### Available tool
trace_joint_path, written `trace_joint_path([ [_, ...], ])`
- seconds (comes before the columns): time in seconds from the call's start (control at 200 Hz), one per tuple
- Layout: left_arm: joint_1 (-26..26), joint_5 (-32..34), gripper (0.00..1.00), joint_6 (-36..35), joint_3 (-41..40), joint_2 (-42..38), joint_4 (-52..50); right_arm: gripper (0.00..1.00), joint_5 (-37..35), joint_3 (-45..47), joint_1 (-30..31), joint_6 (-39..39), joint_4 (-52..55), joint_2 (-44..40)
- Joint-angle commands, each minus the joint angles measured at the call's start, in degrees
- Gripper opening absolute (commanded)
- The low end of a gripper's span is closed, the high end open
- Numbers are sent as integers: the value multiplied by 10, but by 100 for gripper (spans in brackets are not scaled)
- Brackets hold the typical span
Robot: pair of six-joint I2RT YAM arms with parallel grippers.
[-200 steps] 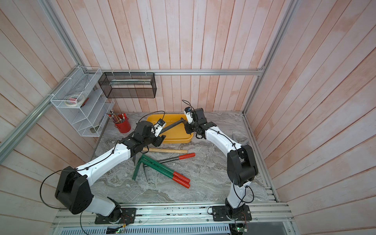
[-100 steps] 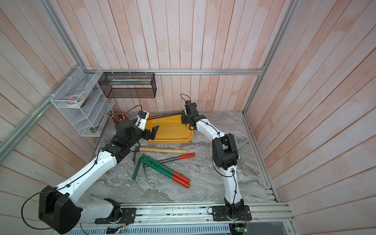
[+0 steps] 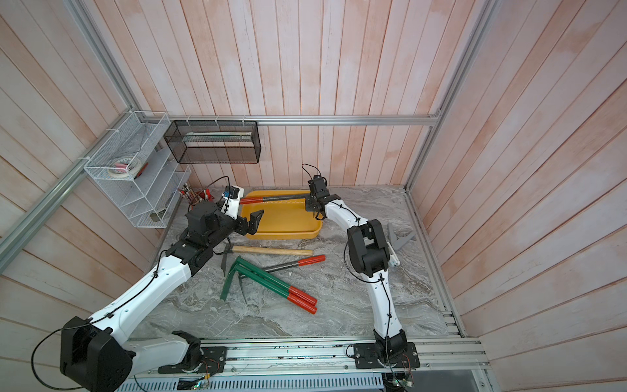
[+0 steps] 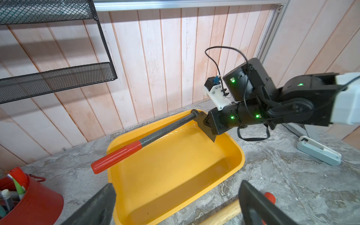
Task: Put the small hoe into the storage box
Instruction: Place the hoe in the storage box.
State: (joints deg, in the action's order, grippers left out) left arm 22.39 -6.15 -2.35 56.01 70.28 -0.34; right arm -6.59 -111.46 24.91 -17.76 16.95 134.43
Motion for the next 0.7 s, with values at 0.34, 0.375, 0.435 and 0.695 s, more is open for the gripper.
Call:
trace_joint_path([
  [0.34,-5,-36,100,18,-21,-4,29,0,-4,-8,-6,-27,-63,25],
  [0.375,-5,-36,100,18,-22,-5,28,0,-5,-8,-6,-26,-63,24],
  [0.435,-5,-37,100,19,-24,-3,29,8,-5,-8,-6,-26,-64,23],
  [0.695,-6,-43,100,25,-31,6,38,27,-11,32,-5,4,-109,-31],
])
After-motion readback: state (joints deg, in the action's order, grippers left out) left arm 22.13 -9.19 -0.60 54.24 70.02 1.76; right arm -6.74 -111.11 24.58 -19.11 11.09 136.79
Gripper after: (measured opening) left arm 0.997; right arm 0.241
